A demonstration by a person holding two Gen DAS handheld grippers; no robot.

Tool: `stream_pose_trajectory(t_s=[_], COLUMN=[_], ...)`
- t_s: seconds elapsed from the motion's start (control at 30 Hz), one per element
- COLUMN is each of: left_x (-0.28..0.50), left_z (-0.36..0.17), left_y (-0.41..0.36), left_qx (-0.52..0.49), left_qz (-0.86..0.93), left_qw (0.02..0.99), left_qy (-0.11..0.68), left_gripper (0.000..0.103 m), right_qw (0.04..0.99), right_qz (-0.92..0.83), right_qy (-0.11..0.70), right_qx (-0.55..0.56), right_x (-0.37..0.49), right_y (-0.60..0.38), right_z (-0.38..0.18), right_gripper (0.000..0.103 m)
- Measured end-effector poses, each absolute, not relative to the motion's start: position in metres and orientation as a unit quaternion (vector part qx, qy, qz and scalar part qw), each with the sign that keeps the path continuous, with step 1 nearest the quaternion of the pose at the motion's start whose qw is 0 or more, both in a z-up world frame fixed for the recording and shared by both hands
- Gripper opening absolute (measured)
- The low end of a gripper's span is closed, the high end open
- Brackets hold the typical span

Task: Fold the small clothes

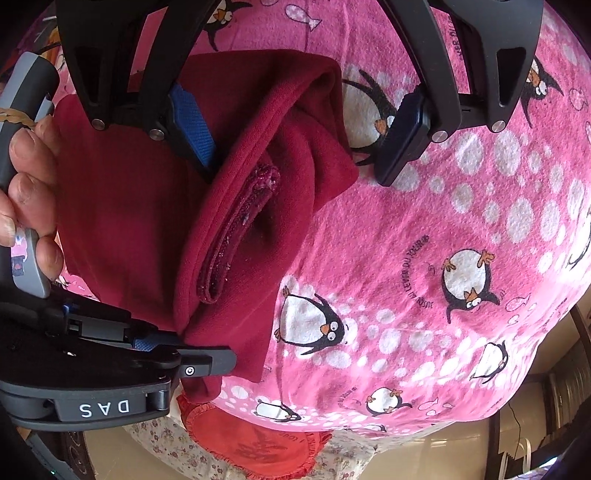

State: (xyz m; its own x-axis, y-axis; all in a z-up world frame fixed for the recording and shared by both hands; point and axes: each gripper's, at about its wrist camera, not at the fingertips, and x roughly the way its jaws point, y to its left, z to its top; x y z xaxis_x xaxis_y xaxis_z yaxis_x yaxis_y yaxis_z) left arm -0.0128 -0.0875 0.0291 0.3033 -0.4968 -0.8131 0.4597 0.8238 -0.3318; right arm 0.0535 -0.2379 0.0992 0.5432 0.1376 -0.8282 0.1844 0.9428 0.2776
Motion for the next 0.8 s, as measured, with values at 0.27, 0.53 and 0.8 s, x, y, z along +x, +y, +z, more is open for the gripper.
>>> stream_pose_trajectory(t_s=[0.27, 0.53, 0.8], left_x=[0.000, 0.001, -0.006], left_z=[0.030, 0.027, 0.021], left_y=[-0.087, -0.079, -0.070], left_qx=[-0.049, -0.057, -0.083], left_qz=[-0.338, -0.346, -0.330], left_qw=[0.795, 0.794, 0.800], left_qy=[0.501, 0.498, 0.495], left_gripper=[0.057, 0.050, 0.056], right_qw=[0.865, 0.862, 0.835], right_qz=[-0.006, -0.036, -0.063], right_qy=[0.470, 0.475, 0.537], right_qx=[0.173, 0.172, 0.107], right_x=[0.047, 0.052, 0.075], right_y=[-0.241, -0.239, -0.207], right_z=[0.109, 0.117, 0.080], right_gripper=[0.014, 0.067, 0.069])
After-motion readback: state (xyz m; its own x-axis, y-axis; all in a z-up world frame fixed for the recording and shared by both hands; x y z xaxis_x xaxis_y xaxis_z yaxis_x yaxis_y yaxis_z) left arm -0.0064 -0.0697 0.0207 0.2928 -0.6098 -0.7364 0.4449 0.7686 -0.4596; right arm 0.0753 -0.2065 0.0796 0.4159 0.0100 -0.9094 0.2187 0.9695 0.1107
